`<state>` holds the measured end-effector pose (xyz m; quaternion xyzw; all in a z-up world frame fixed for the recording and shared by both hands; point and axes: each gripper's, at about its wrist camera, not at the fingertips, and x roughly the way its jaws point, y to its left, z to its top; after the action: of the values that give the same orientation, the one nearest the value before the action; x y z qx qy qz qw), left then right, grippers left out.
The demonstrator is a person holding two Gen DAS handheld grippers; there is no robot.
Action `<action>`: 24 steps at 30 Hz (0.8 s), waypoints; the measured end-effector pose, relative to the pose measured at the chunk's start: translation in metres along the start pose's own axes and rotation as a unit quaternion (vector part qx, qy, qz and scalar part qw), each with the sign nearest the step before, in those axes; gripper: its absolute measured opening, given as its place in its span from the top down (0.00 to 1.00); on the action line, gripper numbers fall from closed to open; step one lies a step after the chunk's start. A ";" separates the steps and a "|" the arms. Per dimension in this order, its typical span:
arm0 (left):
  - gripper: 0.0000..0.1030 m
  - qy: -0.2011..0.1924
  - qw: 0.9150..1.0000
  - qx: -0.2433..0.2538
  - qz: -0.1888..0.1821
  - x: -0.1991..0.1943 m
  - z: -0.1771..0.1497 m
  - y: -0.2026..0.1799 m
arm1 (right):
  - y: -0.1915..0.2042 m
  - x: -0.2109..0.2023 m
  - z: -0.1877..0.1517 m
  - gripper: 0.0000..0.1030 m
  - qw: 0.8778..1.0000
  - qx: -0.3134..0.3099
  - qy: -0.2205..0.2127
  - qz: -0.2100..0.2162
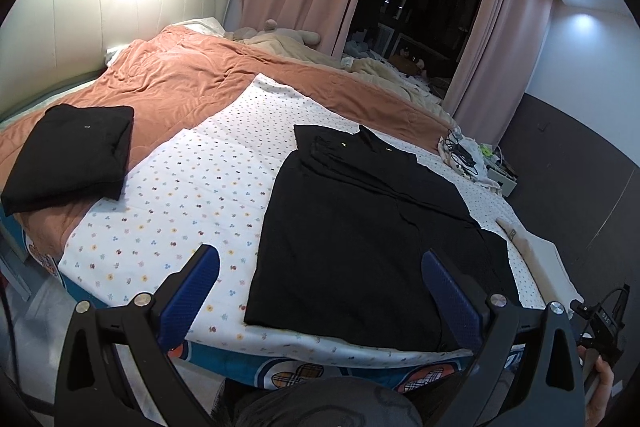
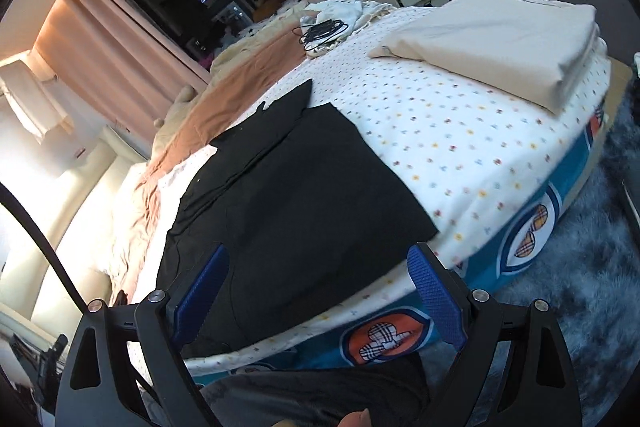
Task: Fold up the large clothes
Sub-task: 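Move both tools back toward the hem of the black jacket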
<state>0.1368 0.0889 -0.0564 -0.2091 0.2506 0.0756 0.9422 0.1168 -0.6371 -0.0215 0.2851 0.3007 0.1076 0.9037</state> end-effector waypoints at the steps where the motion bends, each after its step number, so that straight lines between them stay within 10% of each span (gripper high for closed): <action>1: 0.00 0.000 1.000 -0.003 0.000 -0.001 -0.003 0.005 | -0.002 -0.003 0.000 0.02 1.000 -0.003 -0.002 -0.006; 19: 0.00 0.074 0.994 -0.075 -0.037 0.041 -0.054 0.067 | -0.048 0.003 -0.015 0.00 0.999 -0.031 0.029 -0.034; 24: 0.11 0.089 0.989 -0.093 -0.069 0.058 -0.060 0.074 | -0.062 0.018 -0.009 0.00 0.999 0.011 0.037 0.013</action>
<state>0.1421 0.1316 -0.1590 -0.3187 0.3106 0.0149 0.8954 0.1274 -0.6766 -0.0720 0.2944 0.3318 0.1264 0.8873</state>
